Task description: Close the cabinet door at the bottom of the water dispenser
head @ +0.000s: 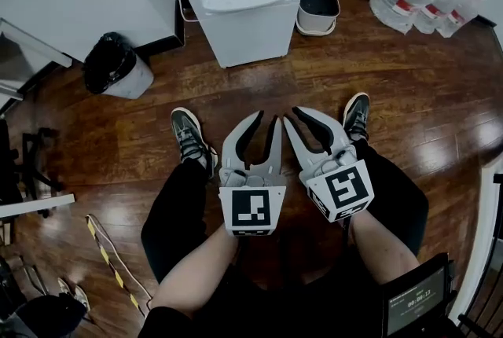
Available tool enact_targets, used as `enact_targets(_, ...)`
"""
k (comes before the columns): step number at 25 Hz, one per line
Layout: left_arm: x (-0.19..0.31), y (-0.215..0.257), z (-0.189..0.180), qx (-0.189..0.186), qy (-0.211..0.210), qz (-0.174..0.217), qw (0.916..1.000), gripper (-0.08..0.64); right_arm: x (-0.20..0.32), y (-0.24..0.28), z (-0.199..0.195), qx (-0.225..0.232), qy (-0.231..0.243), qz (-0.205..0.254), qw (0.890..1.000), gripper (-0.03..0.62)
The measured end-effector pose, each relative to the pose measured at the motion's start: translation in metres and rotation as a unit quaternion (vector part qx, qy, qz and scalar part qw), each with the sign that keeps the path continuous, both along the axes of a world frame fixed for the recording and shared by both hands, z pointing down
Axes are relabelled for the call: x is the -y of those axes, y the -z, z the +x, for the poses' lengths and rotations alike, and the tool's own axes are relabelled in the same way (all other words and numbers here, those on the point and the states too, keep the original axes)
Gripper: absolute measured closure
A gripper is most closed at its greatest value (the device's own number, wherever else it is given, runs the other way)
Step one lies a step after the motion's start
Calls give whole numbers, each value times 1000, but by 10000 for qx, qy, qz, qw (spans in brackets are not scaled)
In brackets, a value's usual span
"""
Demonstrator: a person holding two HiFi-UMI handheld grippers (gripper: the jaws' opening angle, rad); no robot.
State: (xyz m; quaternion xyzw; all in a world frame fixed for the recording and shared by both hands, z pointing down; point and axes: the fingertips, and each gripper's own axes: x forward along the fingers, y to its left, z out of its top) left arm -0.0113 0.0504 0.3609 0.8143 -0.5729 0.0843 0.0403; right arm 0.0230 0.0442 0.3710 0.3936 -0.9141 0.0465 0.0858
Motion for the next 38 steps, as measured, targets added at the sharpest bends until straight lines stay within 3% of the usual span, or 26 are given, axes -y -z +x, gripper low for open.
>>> enact_targets(2,-10,4,3,172,-57,86,9998,453,-8,-7,8,57,-122,-123,9998,523)
enact_targets(7,-27,19,2,195,11,311,9993,453,-21,0,25,212,-258,-145,9993,523)
enact_targets(38,-39,21,0,115,152,241,9995,453,-32,25,20,279,-50,257,9993,524)
